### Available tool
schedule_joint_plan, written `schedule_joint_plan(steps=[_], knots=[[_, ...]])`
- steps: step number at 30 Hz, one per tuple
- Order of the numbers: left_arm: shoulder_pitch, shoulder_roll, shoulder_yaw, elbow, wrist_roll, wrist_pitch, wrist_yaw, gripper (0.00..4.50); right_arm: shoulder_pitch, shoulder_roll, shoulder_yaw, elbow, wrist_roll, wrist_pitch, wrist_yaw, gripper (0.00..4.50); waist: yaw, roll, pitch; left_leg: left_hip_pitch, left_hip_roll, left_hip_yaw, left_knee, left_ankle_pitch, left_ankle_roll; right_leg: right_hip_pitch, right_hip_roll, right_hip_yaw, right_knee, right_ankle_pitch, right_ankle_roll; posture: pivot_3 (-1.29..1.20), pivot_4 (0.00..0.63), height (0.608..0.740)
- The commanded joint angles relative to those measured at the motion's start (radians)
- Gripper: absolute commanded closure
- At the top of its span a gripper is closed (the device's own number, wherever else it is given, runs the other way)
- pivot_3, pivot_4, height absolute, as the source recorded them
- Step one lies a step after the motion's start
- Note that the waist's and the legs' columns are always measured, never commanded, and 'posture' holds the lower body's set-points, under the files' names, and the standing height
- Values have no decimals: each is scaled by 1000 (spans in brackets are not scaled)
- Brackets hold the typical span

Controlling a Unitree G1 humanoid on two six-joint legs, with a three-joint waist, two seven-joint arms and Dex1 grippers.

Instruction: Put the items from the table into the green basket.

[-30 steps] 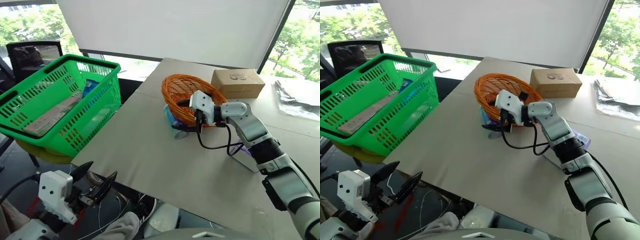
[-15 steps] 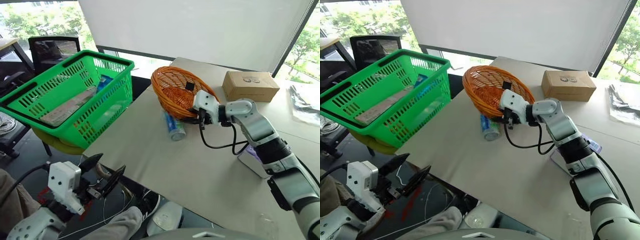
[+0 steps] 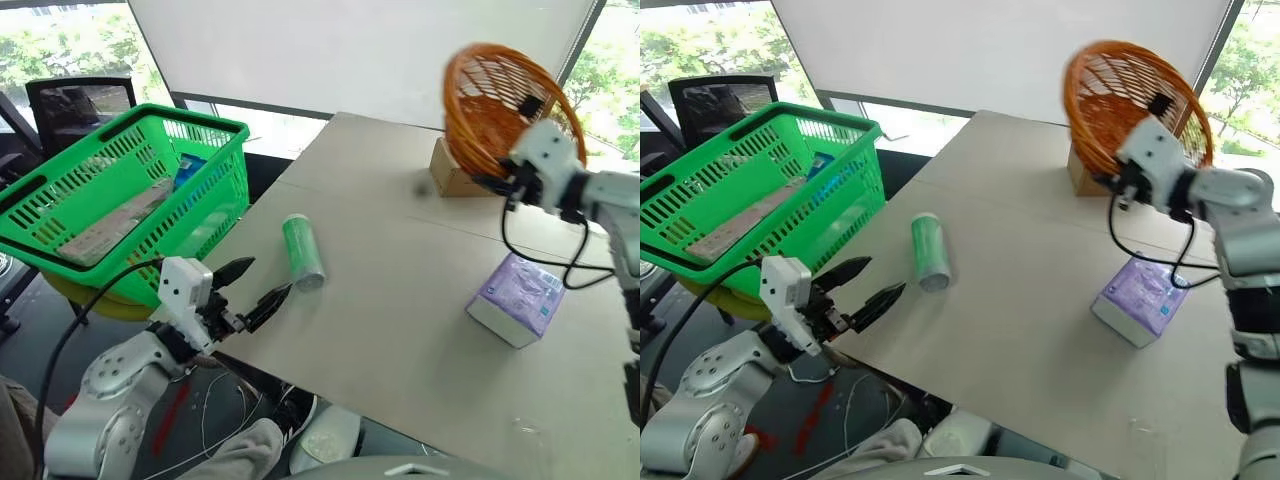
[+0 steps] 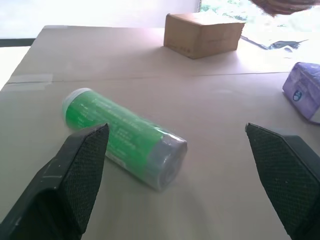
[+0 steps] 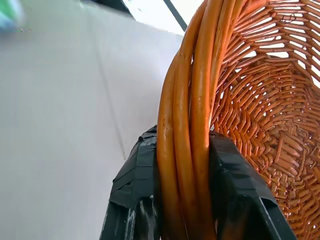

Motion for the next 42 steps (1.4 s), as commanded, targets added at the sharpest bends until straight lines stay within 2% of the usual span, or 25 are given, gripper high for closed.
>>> schedule_joint_plan(steps=[1, 4, 7, 9, 10, 13, 16, 21, 25, 28, 30, 35, 39, 42], knots=[[-41, 32, -23, 20, 9, -17, -60, 0, 49, -130, -116, 104, -93, -12, -124, 3931, -29, 0, 0, 0, 0, 0, 0, 0, 0, 0, 0, 0, 0, 0, 0, 128, 0, 740], [-66, 46, -39, 34, 1, -19, -103, 0, 138, -194, -147, 154, -114, 13, -162, 3931, -79, 3, -1, 0, 0, 1, 0, 2, -3, 0, -1, 1, 1, 0, 0, 120, 0, 740], [-88, 53, -52, 38, -4, -17, -133, 0, 220, -219, -153, 183, -138, -43, -176, 3931, -146, 5, -3, 2, 0, 1, 0, 2, -4, 0, 0, 2, 3, 0, 0, 90, 0, 740], [-106, 54, -58, 38, -10, -10, -143, 0, 242, -219, -154, 202, -140, -90, -184, 2864, -199, 8, -3, 6, 2, 3, -1, 1, -1, 2, 1, 5, 6, 0, 0, 85, 0, 740], [-115, 55, -61, 39, -11, -8, -147, 0, 247, -212, -163, 204, -132, -91, -187, 2508, -220, 11, -2, 10, 2, 3, -2, 1, -1, 5, 1, 6, 6, 0, 0, 80, 0, 740], [-127, 55, -63, 44, -14, -3, -161, 0, 259, -199, -194, 197, -103, -108, -191, 1066, -278, 17, 1, 28, 2, 5, -4, 1, 0, 22, 2, 8, 6, -1, 0, 74, 0, 740], [-128, 57, -65, 54, -6, -2, -167, 0, 252, -182, -225, 157, -68, -129, -192, 77, -319, 18, 1, 38, 2, 7, -5, 1, 0, 31, 3, 11, 6, -1, 0, 66, 0, 740], [-137, 43, -67, 85, 26, 17, -120, 0, 229, -126, -263, 50, 31, -164, -156, 77, -343, 18, 1, 39, 2, 7, -4, 1, 0, 31, 3, 12, 7, -1, 0, 64, 0, 740], [-172, 6, -62, 123, 103, 41, 28, 0, 221, -14, -324, -179, 347, -29, -38, 77, -346, 18, 2, 38, 2, 6, -4, 1, 0, 31, 3, 11, 6, -1, 1, 71, 0, 740], [-197, -66, -43, 132, 158, 91, 204, 0, 315, 7, -346, -357, 587, 149, 58, 77, -330, 15, 2, 36, 3, 3, -4, 1, 0, 30, 2, 9, 5, 0, 1, 80, 0, 740], [-204, -101, -61, 119, 202, 132, 290, 0, 378, 7, -362, -425, 691, 206, 108, 77, -318, 12, 2, 35, 2, 2, -4, 1, 0, 31, 1, 7, 4, -1, 1, 86, 0, 740], [-292, -264, -64, 153, 221, 282, 519, 0, 460, -17, -364, -478, 775, 239, 194, 77, -280, 9, 4, 34, 1, 1, -2, 1, 0, 31, -2, 7, 4, 1, 3, 98, 0, 740], [-401, -355, -91, 255, 269, 354, 621, 0, 471, -20, -336, -484, 736, 207, 191, 77, -262, 8, 2, 35, 1, 1, -2, 1, 0, 31, 0, 7, 5, 1, 3, 88, 0, 740], [-450, -403, -76, 293, 327, 483, 753, 0, 491, -25, -333, -491, 712, 190, 195, 77, -260, 8, 0, 35, 1, 1, -2, 1, 0, 31, 0, 7, 5, 1, 3, 69, 0, 740]])
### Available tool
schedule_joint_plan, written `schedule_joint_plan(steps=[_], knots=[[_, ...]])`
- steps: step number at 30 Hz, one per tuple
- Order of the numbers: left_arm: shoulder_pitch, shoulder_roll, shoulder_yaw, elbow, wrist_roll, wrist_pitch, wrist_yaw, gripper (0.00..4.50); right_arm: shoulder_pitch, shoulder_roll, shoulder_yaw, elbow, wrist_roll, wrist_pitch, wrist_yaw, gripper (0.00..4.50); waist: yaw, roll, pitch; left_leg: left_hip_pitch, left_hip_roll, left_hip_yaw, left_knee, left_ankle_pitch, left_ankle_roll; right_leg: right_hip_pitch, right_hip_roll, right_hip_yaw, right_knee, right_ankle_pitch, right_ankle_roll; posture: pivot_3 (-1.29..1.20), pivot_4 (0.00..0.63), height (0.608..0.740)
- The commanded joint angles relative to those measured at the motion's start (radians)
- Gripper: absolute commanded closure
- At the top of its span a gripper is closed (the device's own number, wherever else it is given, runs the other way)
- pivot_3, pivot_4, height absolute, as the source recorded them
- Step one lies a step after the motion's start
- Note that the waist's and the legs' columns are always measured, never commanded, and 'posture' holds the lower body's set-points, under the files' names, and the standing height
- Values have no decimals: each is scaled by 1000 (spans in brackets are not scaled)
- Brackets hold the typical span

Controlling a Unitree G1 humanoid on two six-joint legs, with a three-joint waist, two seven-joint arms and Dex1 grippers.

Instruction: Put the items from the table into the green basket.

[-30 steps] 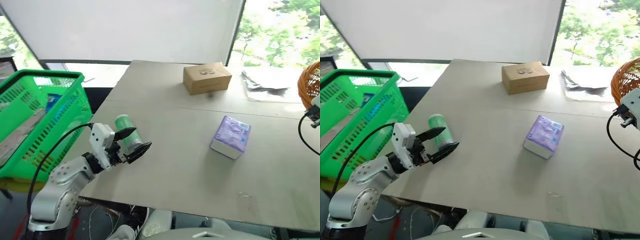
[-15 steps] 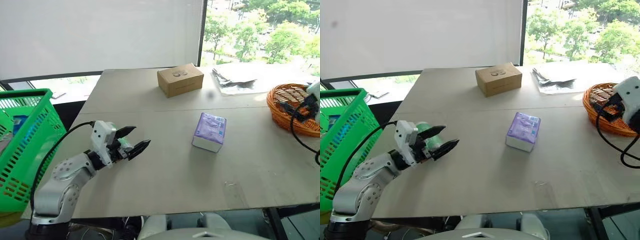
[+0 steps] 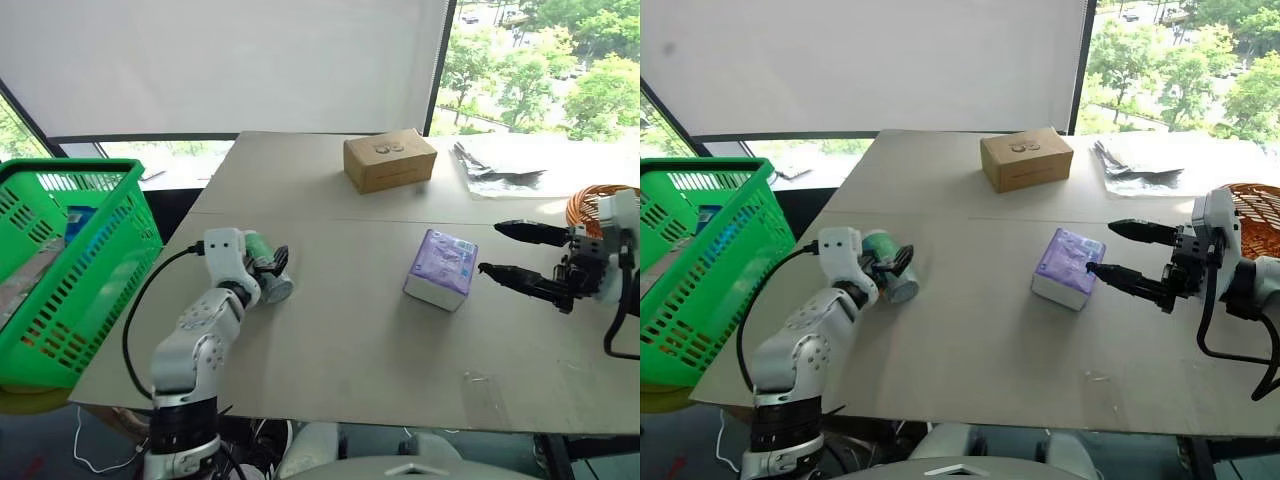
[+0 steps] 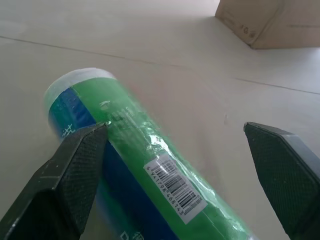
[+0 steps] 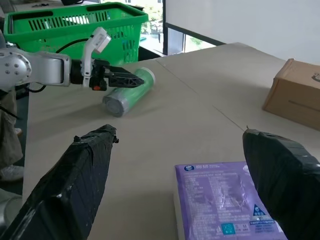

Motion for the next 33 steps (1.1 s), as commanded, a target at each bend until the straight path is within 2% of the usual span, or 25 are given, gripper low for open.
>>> schedule_joint_plan(steps=[1, 6, 10, 15, 18, 20, 21, 23, 26, 28, 30, 33], knots=[[-23, -69, 46, 39, 53, 155, 166, 0, 21, -20, -14, -37, -24, -33, 7, 77, 0, 1, -3, 0, 0, 0, 0, 0, 0, 0, 0, 0, 0, 0, 0, 64, 0, 740], [17, -210, 127, -92, 107, 340, 337, 0, 62, -12, -25, -58, -26, -46, 0, 77, -5, 6, -7, 1, 0, 2, -1, 0, 0, 0, 0, 3, 0, 0, 0, 59, 0, 740], [37, -256, 109, -146, 155, 457, 382, 0, 65, -5, -6, -69, -29, -53, -14, 77, -10, 2, -10, 1, 0, 2, 0, 0, 0, 1, 0, 3, 0, 0, 0, 59, 0, 740], [1, -304, 162, -116, 158, 474, 378, 0, 70, -12, 14, -76, -41, -56, -12, 77, -17, -1, -10, 1, 0, 4, -1, 0, 0, 0, 1, 5, -1, 0, 0, 51, 0, 740], [-23, -317, 201, -98, 151, 475, 374, 825, 76, -19, 13, -83, -38, -52, 0, 0, -17, 1, -10, 1, 0, 4, -1, 0, 0, -1, 1, 6, -1, 0, 0, 47, 0, 740], [-33, -310, 203, -91, 158, 477, 369, 1788, 79, -26, 10, -86, -38, -51, 8, 0, -17, 1, -10, 1, 0, 4, -1, 0, 0, 0, 1, 5, 0, 0, 0, 47, 0, 740], [-36, -302, 200, -89, 160, 475, 363, 1949, 77, -27, 9, -87, -37, -50, 8, 0, -17, 1, -10, 2, 0, 4, -1, 0, 0, 0, 1, 5, 0, 0, 0, 47, 0, 740], [-48, -274, 185, -91, 173, 446, 354, 2268, 66, -27, 10, -85, -33, -49, 6, 0, -17, 1, -11, 2, 0, 4, -1, 0, 0, 0, 1, 5, 0, 0, 0, 47, 0, 740], [-90, -218, 173, -91, 193, 362, 341, 2293, 37, -19, 19, -82, -17, -44, 3, 0, -17, 1, -10, 2, 0, 4, -1, 0, 0, 0, 2, 5, 0, 0, 0, 65, 0, 740], [-140, -107, 120, -87, 226, 276, 291, 2293, -4, -9, 40, -86, 6, -31, -2, 0, -18, -1, -8, 2, 1, 3, -1, 0, 0, 0, 3, 5, 1, 0, -1, 87, 0, 740], [-199, -5, 95, -73, 251, 213, 253, 2293, -55, 3, 62, -89, 42, -16, -3, 0, -20, -13, 0, 0, 3, 2, -2, 0, 0, -4, 6, 5, 2, 1, -4, 108, 0, 740], [-316, 216, 117, -2, 303, 149, 195, 2293, -202, 61, 135, -110, 132, 27, -35, 0, -14, -19, 4, -5, 5, 0, -2, 2, -5, -7, 7, 2, -1, 2, -6, 146, 0, 740]])
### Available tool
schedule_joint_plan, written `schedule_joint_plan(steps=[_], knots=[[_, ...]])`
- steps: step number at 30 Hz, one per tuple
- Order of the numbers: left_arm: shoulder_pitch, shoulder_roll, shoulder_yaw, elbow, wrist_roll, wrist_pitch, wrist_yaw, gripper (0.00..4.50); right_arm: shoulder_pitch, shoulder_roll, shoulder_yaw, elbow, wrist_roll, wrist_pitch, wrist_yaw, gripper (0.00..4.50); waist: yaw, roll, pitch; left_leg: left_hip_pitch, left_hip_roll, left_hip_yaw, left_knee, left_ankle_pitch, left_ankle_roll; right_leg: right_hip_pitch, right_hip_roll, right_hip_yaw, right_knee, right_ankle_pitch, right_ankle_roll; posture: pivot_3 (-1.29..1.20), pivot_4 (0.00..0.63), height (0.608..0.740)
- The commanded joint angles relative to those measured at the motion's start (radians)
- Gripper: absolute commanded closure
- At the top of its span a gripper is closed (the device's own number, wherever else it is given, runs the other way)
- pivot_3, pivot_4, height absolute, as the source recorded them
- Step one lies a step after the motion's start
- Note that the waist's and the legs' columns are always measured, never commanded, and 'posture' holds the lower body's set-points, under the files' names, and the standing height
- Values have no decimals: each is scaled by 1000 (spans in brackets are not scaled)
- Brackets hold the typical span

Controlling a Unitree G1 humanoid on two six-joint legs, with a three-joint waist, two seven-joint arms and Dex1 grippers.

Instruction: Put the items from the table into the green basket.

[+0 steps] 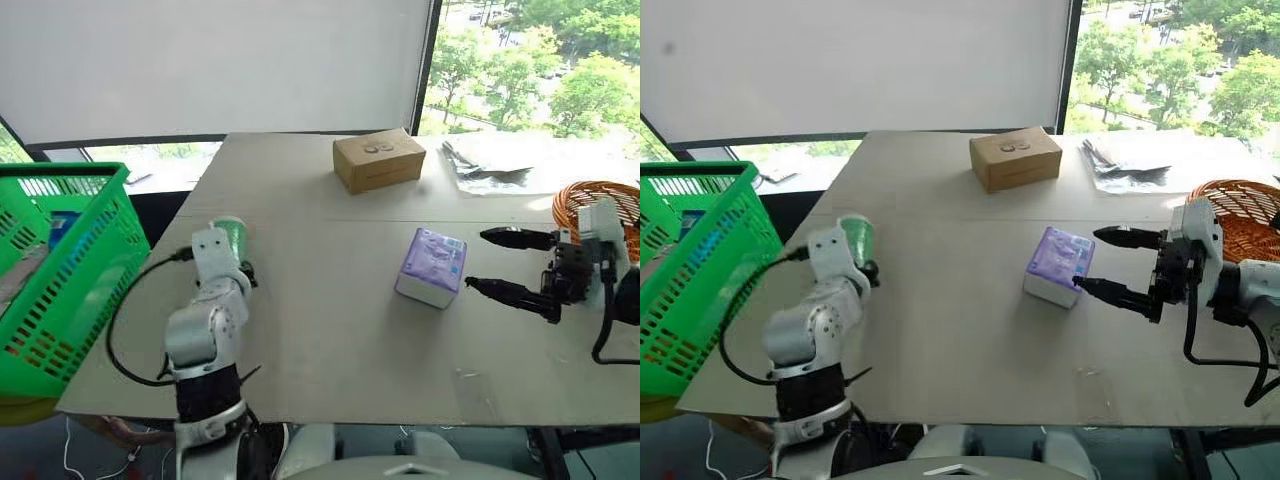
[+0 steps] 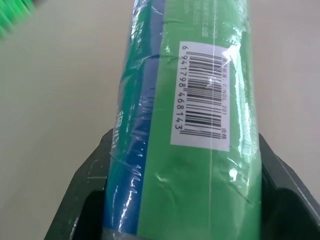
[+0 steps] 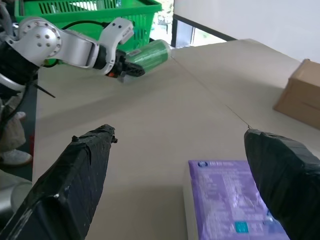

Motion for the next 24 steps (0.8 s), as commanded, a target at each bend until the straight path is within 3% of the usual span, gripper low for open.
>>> schedule_joint_plan(steps=[1, 8, 13, 14, 17, 24], knots=[[-152, 238, 32, 33, 65, -112, -74, 2293, -177, 72, 74, -44, 124, 46, -41, 0, 3, -1, 1, -1, -1, 1, 0, 0, -1, -1, -1, 0, 0, 0, 0, 146, 0, 740], [-110, 533, 203, 181, 95, -137, -163, 2293, -397, 207, 130, -13, 224, 80, -129, 0, 10, -3, 0, -9, -4, 1, -7, 2, -5, -11, -6, 0, -6, 0, 1, 203, 0, 740], [-49, 599, 269, 312, 78, -242, -226, 2293, -439, 245, 138, 4, 228, 78, -160, 0, 45, -7, -1, -15, -4, 0, -7, 3, -6, -18, -7, -2, -2, 0, 1, 213, 0, 740], [-52, 599, 273, 328, 75, -256, -229, 1319, -439, 246, 141, 5, 223, 75, -159, 0, 56, -10, -1, -15, -5, 0, -7, 3, -6, -18, -8, -4, -2, 0, 1, 215, 0, 740], [-82, 596, 241, 385, 74, -308, -250, 121, -429, 243, 151, 6, 195, 62, -158, 0, 76, -14, -3, -15, -5, -1, -7, 2, -4, -18, -9, -5, -1, 0, 1, 201, 0, 740], [-197, 497, 211, 388, 13, -424, -271, 121, -345, 188, 124, -16, 121, 42, -166, 0, 94, -16, -5, -16, -5, -1, -7, 2, -4, -18, -10, -5, -1, 0, 0, 171, 0, 740]])
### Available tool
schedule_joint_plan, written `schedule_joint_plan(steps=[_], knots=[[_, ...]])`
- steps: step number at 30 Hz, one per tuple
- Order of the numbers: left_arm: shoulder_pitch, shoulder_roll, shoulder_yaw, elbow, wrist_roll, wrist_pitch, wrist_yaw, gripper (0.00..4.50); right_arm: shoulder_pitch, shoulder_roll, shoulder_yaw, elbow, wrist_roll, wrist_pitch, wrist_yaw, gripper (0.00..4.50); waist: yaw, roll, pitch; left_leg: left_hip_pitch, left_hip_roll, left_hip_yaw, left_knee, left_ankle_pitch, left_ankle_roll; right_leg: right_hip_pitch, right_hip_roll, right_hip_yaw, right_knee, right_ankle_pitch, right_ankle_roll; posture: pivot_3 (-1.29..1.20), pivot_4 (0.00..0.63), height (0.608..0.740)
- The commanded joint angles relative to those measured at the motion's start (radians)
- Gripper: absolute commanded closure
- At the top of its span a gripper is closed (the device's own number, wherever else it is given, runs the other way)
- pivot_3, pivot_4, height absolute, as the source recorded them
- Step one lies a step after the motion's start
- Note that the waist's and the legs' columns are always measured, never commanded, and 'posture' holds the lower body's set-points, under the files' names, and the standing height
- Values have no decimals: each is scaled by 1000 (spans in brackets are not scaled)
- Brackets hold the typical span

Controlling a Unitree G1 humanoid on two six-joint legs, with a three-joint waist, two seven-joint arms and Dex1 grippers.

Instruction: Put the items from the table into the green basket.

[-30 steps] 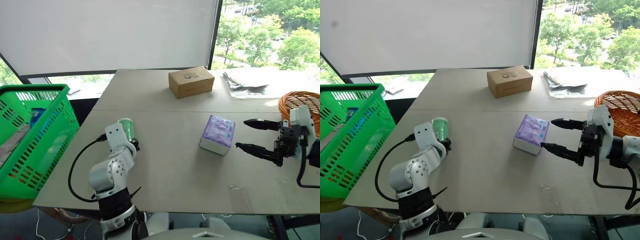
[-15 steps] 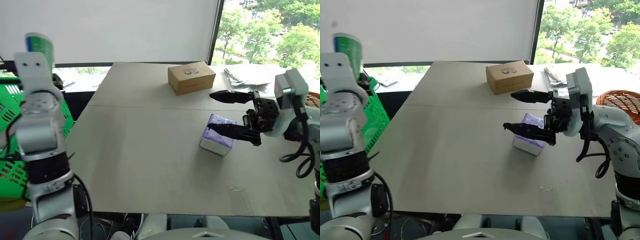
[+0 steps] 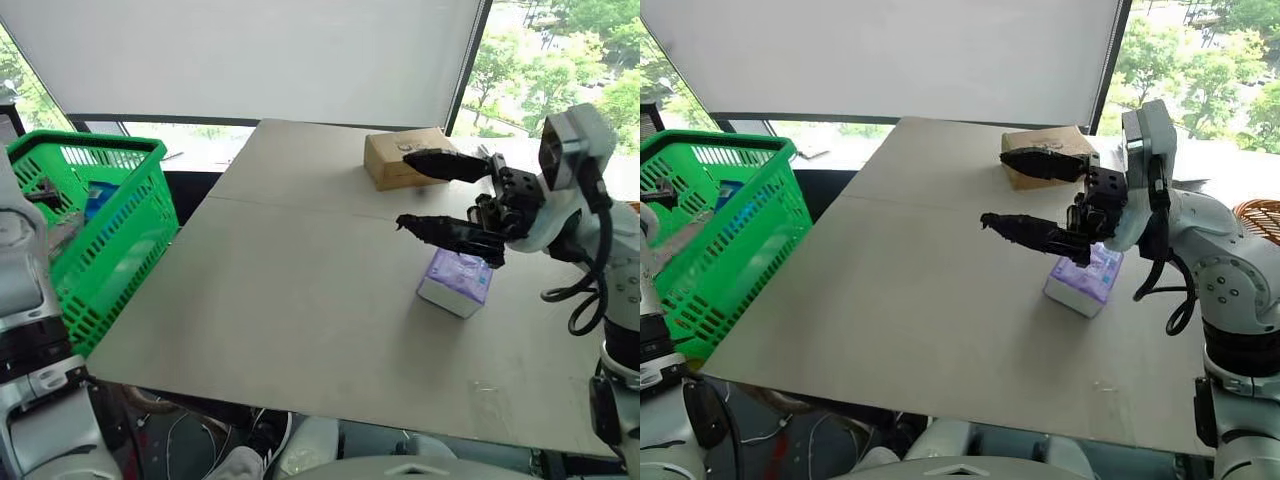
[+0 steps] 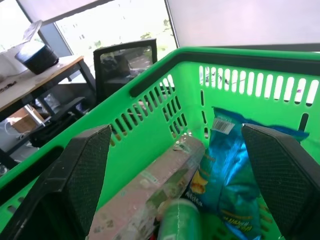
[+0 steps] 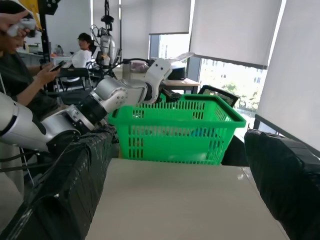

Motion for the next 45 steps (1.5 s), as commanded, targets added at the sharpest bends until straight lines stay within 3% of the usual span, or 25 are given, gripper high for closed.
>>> schedule_joint_plan(steps=[1, 7, 12, 15, 20, 24, 28, 33, 42, 45], knots=[[-88, -68, -73, -60, -71, -83, -73, 121, 51, -43, -59, -18, -28, -21, -12, 0, 4, -1, 0, 0, 0, 0, 0, 0, 0, 0, 0, 0, 0, 0, 0, 171, 0, 740], [-114, -311, -389, -229, -230, 53, -312, 121, 293, -184, -135, 45, -197, -114, 75, 0, 7, -1, -1, -3, -1, 0, 4, 0, 1, 1, 0, -1, 0, 0, 0, 115, 0, 740], [-123, -576, -598, -237, -328, 185, -371, 121, 509, -281, -209, 91, -364, -206, 107, 0, -49, 3, -2, -2, 1, 6, 8, -1, 3, 0, 4, 5, 3, 1, 1, 33, 0, 740], [-126, -690, -672, -170, -331, 244, -369, 121, 603, -266, -280, 73, -395, -235, 69, 0, -77, 7, -4, -1, 2, 7, 8, -1, 3, 2, 5, 6, 2, 1, 1, -36, 0, 740], [-135, -757, -701, -94, -324, 297, -352, 121, 744, -263, -341, 42, -467, -271, 59, 0, -151, 17, -7, 6, 4, 9, 8, -1, 4, 6, 10, 10, 6, 0, 2, -86, 0, 740], [-148, -739, -710, -15, -232, 326, -255, 121, 812, -233, -390, 8, -474, -284, 43, 0, -202, 24, -2, 22, 5, 9, 8, -2, 5, 22, 12, 11, 3, 0, 2, -137, 0, 740], [-138, -722, -727, 18, -159, 307, -197, 121, 841, -211, -410, -29, -468, -278, 29, 0, -227, 27, -3, 22, 5, 9, 8, -2, 5, 23, 15, 14, 3, 0, 4, -151, 0, 740], [-107, -771, -690, 14, -189, 341, -194, 121, 860, -195, -411, -54, -468, -273, 16, 0, -227, 28, -3, 24, 5, 9, 8, -2, 5, 25, 17, 18, 2, 0, 4, -165, 0, 740], [-87, -857, -553, 12, -238, 368, -154, 3911, 797, -204, -383, -39, -454, -268, 19, 0, -226, 28, -4, 24, 4, 10, 8, -2, 5, 25, 17, 19, 1, 1, 6, -136, 0, 740], [-98, -847, -535, -10, -238, 315, -157, 3911, 743, -200, -347, -35, -438, -261, 24, 0, -225, 28, -3, 25, 4, 10, 8, -2, 5, 25, 18, 19, 1, 1, 6, -128, 0, 740]])
